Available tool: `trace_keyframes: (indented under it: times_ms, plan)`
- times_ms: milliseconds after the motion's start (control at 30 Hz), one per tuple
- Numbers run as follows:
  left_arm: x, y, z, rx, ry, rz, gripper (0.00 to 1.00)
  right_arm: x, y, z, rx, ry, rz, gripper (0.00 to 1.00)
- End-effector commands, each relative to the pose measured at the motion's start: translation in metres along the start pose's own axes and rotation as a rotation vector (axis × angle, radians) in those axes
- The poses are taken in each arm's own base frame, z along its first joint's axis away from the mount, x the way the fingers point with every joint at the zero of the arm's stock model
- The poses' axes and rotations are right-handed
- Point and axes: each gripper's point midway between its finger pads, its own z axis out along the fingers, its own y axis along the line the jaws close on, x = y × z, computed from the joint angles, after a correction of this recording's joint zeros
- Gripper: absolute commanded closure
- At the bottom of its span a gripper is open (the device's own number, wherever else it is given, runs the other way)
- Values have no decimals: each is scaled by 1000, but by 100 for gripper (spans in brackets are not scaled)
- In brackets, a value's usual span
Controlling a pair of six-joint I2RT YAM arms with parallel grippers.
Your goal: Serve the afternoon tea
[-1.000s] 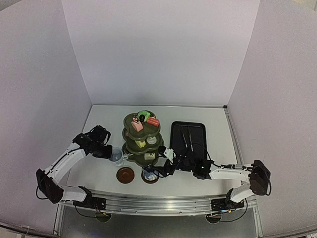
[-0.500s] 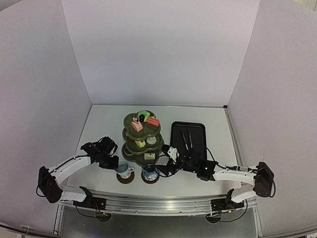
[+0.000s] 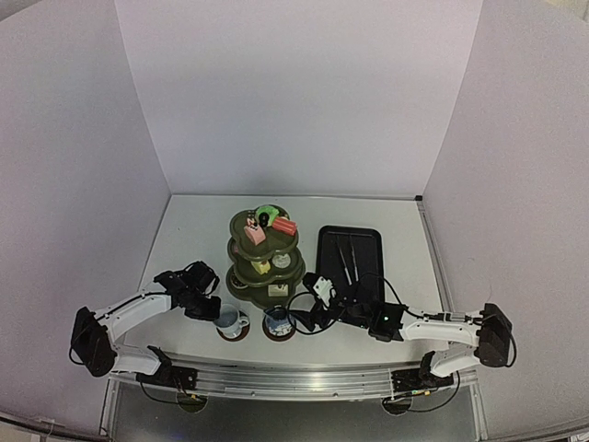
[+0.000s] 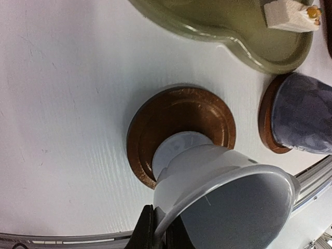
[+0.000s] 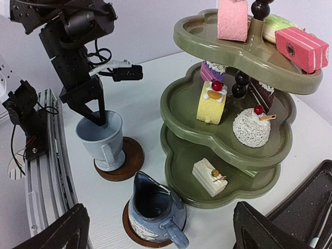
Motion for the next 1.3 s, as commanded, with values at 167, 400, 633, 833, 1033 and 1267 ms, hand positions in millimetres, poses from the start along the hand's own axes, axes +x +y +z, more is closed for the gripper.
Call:
trace_keyframes:
  times_ms: [167, 400, 633, 833, 1033, 1267]
  plan:
    - [-24, -5, -9, -2, -104, 22, 100, -5, 3, -8, 24, -19, 22, 6]
    - [-26, -16, -12, 18, -120, 40, 100, -2, 2, -7, 34, -12, 12, 6]
    - [-28, -14, -10, -12, -137, 53, 100, 0, 2, -4, 35, -4, 15, 6]
    - [-32, -17, -7, -16, -154, 72, 100, 3, 1, -4, 39, 2, 12, 6]
    - [-26, -25, -4, -7, -140, 106, 100, 5, 0, -3, 44, 6, 7, 6]
    - [-20, -18, -3, -35, -129, 91, 100, 5, 0, -3, 47, 6, 7, 6]
